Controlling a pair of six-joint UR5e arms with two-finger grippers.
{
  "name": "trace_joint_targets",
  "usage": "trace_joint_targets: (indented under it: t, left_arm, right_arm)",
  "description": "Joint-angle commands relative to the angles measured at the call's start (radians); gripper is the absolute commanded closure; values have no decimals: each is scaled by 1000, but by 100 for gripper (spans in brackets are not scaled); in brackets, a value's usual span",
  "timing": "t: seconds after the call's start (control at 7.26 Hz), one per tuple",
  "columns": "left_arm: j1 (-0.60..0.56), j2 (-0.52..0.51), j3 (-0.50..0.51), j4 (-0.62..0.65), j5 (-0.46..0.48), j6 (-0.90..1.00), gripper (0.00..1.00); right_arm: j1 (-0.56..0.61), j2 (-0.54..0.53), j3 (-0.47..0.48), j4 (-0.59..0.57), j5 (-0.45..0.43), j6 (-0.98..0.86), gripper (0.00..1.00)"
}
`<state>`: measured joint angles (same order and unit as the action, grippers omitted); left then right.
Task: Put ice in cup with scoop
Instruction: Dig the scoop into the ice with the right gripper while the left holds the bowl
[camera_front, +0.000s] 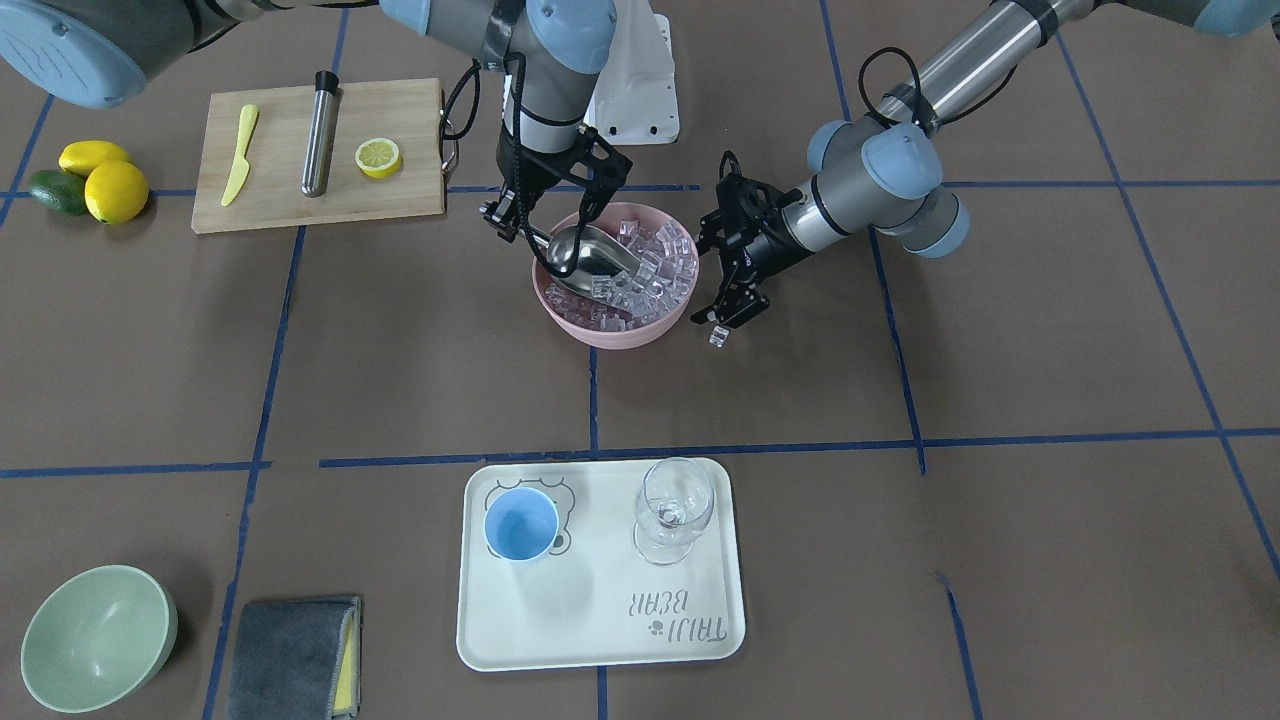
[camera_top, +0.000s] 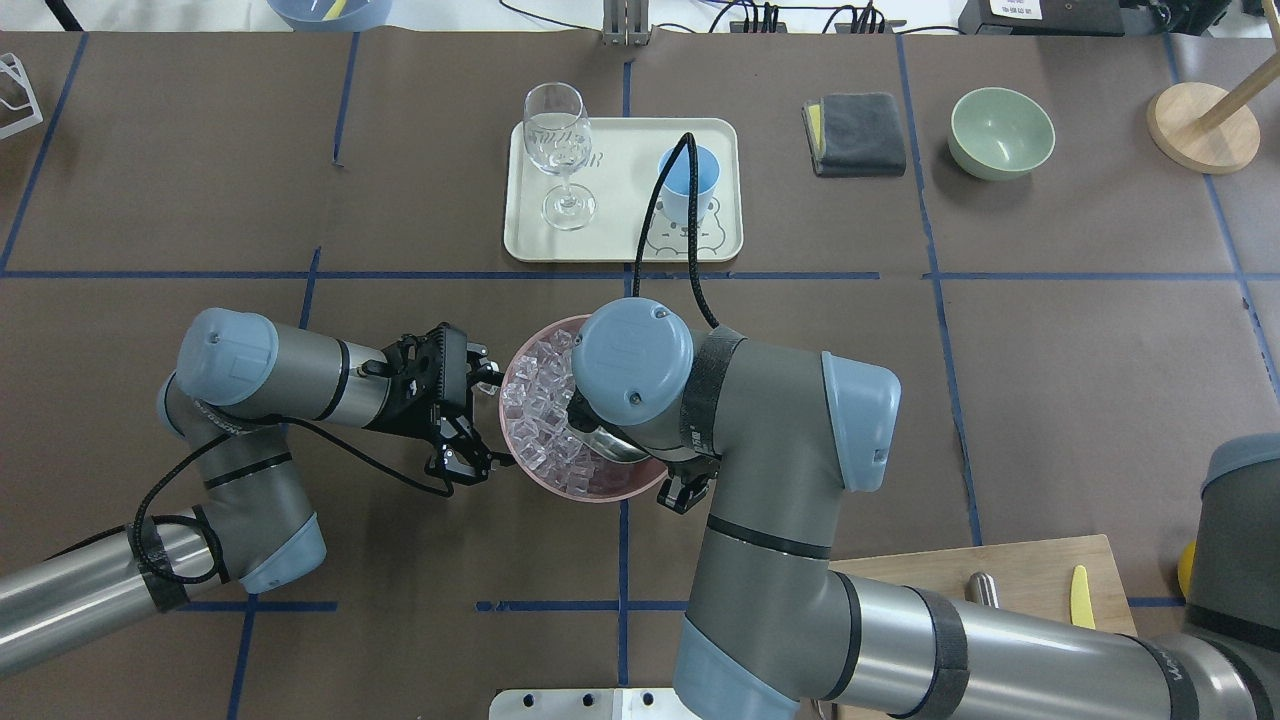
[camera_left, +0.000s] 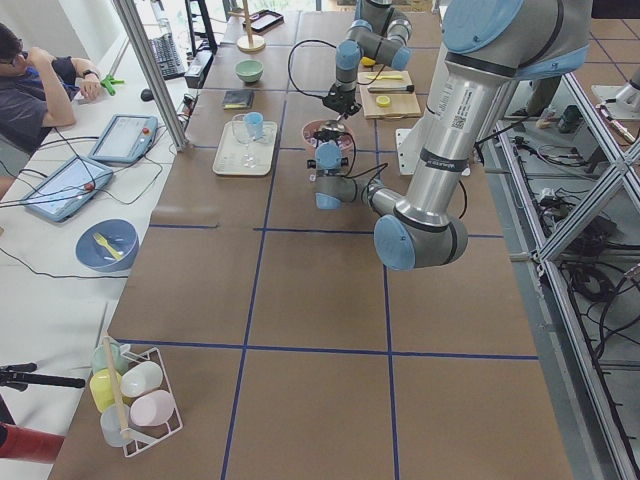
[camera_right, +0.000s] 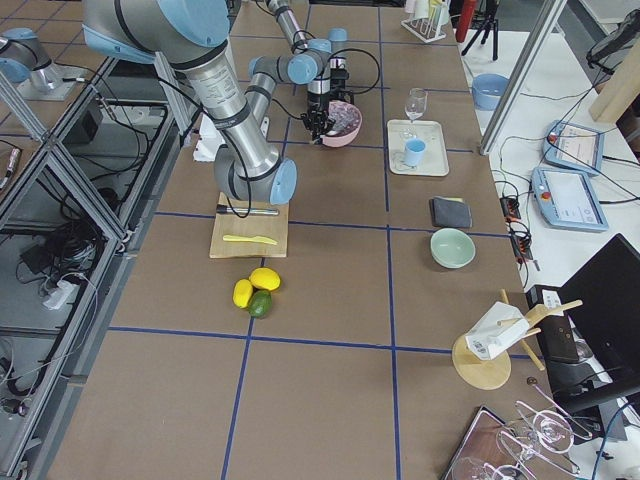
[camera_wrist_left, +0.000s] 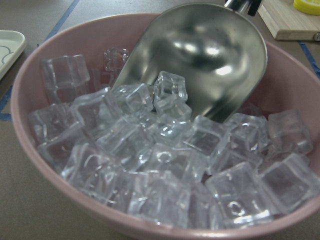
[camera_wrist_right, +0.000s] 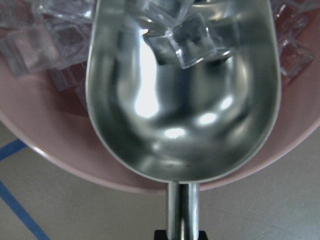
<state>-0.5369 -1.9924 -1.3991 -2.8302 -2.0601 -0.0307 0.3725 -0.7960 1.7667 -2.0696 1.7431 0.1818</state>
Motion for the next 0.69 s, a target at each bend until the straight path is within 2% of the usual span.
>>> trace_joint_targets:
  t: [0.0, 0.28, 0.55]
  left_arm:
    - [0, 0, 0, 0, 0, 0, 0]
    - [0, 1, 0, 0, 0, 0, 0]
    - [0, 0, 0, 0, 0, 0, 0]
  right_arm:
    - [-4, -3, 0, 37, 1, 18, 100]
    - [-3, -35, 2, 123, 1, 33, 100]
    - [6, -54, 52, 129, 3, 33, 100]
